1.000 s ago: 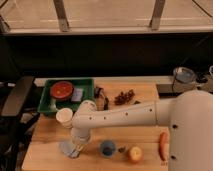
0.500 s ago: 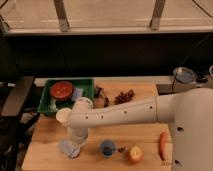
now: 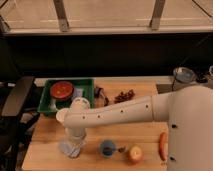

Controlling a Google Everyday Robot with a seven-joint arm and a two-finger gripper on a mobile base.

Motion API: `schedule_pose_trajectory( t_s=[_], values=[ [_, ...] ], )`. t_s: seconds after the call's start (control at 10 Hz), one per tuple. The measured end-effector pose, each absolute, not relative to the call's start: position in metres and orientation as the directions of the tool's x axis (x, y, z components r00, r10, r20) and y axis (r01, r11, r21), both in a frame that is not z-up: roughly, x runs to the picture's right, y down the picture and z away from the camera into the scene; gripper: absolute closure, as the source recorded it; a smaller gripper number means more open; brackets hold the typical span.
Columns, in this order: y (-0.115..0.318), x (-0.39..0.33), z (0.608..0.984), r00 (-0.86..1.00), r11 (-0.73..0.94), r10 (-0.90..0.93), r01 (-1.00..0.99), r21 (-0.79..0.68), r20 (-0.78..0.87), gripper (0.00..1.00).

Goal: Place towel in paper cup

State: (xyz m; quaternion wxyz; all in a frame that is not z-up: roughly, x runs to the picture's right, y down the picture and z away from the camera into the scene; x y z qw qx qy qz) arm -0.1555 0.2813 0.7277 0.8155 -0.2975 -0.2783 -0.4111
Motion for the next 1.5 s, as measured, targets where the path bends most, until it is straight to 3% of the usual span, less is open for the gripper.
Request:
schedule_pose_trajectory(
  t_s=[0.9, 1.0, 1.5],
  values=[
    [0.309, -0.153, 0.758, 0.512, 0.462, -0.444, 0.834, -0.302, 0.735, 0.21],
    [0.311, -0.153, 0.76, 0.513, 0.459, -0.44, 0.834, -0.307, 0.737, 0.27],
    [0.313, -0.156, 0.758, 0.516, 0.451, -0.45, 0.836, -0.313, 0.729, 0.78]
  ],
)
